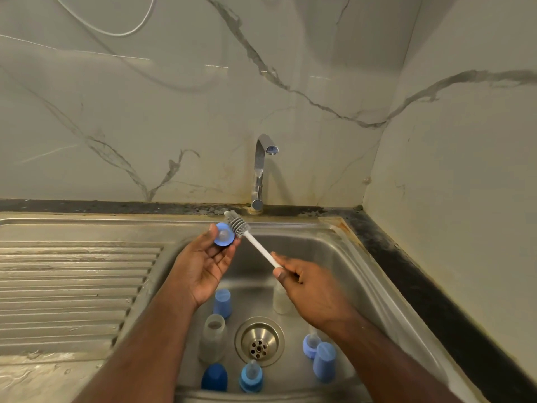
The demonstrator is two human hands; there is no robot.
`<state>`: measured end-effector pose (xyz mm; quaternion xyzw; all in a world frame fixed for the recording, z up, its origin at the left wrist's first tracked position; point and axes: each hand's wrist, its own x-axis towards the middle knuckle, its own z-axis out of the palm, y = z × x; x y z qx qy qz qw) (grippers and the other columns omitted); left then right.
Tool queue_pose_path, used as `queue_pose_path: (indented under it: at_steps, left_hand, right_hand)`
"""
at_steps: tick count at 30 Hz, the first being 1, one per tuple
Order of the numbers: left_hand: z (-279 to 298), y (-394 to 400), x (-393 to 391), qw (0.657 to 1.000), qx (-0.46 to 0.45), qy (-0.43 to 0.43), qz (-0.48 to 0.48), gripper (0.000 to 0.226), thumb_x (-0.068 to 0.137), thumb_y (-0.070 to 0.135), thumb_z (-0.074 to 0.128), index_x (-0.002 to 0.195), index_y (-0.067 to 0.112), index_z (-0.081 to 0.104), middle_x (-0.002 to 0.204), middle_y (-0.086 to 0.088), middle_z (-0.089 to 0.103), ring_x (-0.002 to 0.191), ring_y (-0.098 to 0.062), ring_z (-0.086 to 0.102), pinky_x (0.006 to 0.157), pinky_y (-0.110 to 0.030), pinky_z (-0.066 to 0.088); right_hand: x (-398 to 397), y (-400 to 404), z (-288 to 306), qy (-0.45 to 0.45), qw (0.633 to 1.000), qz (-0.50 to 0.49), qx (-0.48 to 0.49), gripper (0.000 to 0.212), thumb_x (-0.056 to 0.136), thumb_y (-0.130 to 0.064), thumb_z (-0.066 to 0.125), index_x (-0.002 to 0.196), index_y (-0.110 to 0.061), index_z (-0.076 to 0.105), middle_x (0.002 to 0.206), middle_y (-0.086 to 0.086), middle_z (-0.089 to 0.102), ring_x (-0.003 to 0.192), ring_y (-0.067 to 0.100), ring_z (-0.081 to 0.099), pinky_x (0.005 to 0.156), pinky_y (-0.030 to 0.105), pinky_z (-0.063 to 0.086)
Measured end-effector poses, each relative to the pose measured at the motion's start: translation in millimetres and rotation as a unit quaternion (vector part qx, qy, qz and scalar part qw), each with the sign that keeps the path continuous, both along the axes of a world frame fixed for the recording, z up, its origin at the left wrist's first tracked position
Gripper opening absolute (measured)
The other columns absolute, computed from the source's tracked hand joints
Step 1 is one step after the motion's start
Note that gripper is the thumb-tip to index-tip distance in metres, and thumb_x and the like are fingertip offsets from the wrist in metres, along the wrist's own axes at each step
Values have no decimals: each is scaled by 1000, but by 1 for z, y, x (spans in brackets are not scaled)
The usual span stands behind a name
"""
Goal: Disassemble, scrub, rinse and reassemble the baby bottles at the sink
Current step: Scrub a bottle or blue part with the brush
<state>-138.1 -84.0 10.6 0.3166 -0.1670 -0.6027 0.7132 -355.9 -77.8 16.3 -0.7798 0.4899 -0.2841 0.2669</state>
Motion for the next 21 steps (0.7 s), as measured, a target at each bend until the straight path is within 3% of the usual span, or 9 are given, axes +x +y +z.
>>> queue_pose_path:
  at_steps: [3, 6, 12, 17, 21]
  left_hand:
    - [2, 1, -1, 1000, 6, -1, 2, 29, 100, 24, 61, 119, 3, 66, 110, -21, 75, 90, -25, 77, 68, -26, 63]
    - [1, 1, -1, 1000, 6, -7, 9, 30, 101, 24, 59, 123, 4, 65, 107, -18, 76, 86, -23, 77, 65, -25, 62]
    - [2, 1, -3, 1000, -15, -22, 0, 34, 99, 25, 62, 126, 5, 65, 117, -20, 73, 85, -21, 76, 72, -25, 63]
    - [2, 1, -3, 999, -34, -31, -5, 39, 92, 8, 64, 130, 5, 62, 111, -13, 76, 95, -22, 76, 73, -24, 62]
    - [-2, -1, -1, 998, -16, -65, -7, 39, 94, 4, 62, 133, 8, 62, 120, -16, 72, 99, -26, 75, 70, -25, 61]
  right_hand:
    - [-2, 0, -1, -15, 1000, 2, 10, 40, 103, -41, 50, 143, -43, 50, 89, -17, 67, 74, 1, 61, 69, 13, 51]
    - [0, 6, 0, -22, 1000, 21, 10, 39, 102, -41, 51, 141, -44, 51, 76, -27, 55, 71, -10, 55, 66, 7, 43]
    - [-2, -3, -2, 0, 1000, -9, 18, 42, 103, -41, 48, 145, -40, 49, 86, -16, 61, 68, 0, 56, 62, 10, 44]
    - [0, 3, -3, -34, 999, 12, 33, 38, 102, -41, 51, 140, -44, 53, 65, -28, 59, 62, -3, 55, 57, 13, 44]
    - [-1, 1, 1, -5, 1000, -6, 18, 39, 103, -41, 48, 143, -41, 50, 81, -19, 61, 66, -2, 56, 61, 8, 44]
